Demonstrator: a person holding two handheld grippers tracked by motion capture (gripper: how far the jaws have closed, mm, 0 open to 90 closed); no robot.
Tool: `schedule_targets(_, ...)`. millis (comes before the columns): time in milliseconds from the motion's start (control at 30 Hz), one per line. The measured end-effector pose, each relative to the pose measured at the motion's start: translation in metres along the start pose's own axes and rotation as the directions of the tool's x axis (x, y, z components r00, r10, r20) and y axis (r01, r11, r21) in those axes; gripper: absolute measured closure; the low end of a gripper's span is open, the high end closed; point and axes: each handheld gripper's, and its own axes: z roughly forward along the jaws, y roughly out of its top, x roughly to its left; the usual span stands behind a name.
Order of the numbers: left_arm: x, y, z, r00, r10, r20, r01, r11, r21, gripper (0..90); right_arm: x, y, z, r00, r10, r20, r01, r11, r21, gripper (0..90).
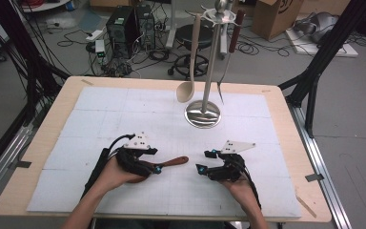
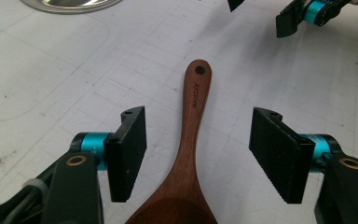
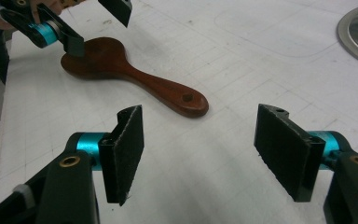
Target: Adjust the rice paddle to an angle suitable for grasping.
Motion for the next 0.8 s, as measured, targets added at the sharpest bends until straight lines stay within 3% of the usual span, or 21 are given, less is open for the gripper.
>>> schedule_targets(333,0.003,-0.001,0.012,0.9998,0.014,0.011,-0.015,0.9996,0.026,48.3,0.000,-0.002,0.000,0.9999,-0.006,0.015,0.005,1.000,0.022,31.0)
schedule_targets(667,0.007,-0.006,0.026,0.9998,0.020,-0.002,-0.020,0.9947,0.101,55.3,-0.001,-0.003,-0.001,0.9997,-0.006,0.023,0.006,1.000,0.028,31.0)
schedule_targets(800,0.006,-0.006,0.028,0.9997,0.025,0.005,-0.025,0.9954,0.092,58.3,-0.002,-0.003,-0.001,0.9996,-0.005,0.027,0.004,1.000,0.022,31.0)
